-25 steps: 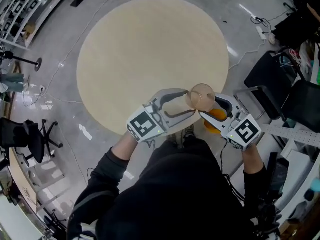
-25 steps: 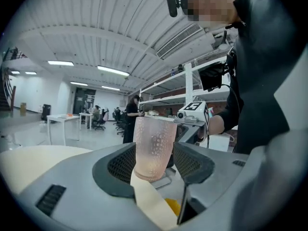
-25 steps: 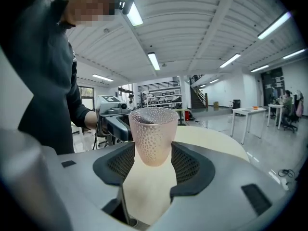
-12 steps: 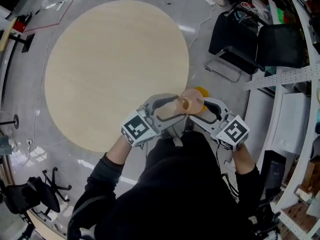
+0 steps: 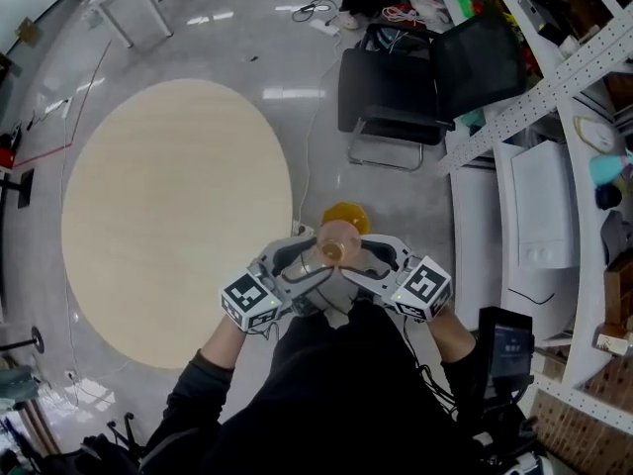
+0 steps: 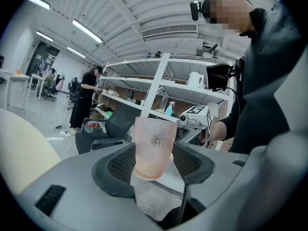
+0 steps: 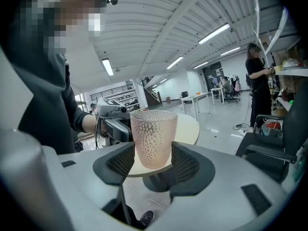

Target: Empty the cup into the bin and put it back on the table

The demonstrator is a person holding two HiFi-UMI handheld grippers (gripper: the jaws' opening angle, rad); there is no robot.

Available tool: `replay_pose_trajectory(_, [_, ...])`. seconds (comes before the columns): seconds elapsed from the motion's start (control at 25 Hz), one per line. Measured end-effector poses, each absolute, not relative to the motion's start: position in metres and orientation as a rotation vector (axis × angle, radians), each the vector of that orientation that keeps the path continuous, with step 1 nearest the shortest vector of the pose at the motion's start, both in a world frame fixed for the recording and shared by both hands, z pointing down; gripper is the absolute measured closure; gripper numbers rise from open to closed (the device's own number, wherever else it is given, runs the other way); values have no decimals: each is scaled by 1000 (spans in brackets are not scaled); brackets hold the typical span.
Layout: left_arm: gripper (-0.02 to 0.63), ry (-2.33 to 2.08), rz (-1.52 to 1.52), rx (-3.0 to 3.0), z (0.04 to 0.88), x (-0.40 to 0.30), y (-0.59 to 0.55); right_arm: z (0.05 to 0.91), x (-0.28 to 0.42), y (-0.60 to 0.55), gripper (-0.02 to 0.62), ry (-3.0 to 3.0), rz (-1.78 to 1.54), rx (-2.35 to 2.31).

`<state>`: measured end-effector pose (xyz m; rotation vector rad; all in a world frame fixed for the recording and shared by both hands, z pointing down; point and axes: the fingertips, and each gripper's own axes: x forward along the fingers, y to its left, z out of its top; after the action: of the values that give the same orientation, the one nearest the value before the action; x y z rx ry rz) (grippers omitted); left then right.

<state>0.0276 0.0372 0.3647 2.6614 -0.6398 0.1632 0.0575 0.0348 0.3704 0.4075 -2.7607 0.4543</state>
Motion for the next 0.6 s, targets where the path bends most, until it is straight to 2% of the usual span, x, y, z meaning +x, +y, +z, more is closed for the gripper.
replay_pose_trajectory(0.32, [353, -655, 218, 2549, 399, 120, 21, 402, 151, 17, 359, -2735, 527, 346])
replay_pose_trajectory(0.6, [353, -730, 204, 2399, 433, 163, 13, 435, 195, 8, 359, -2718, 645, 216])
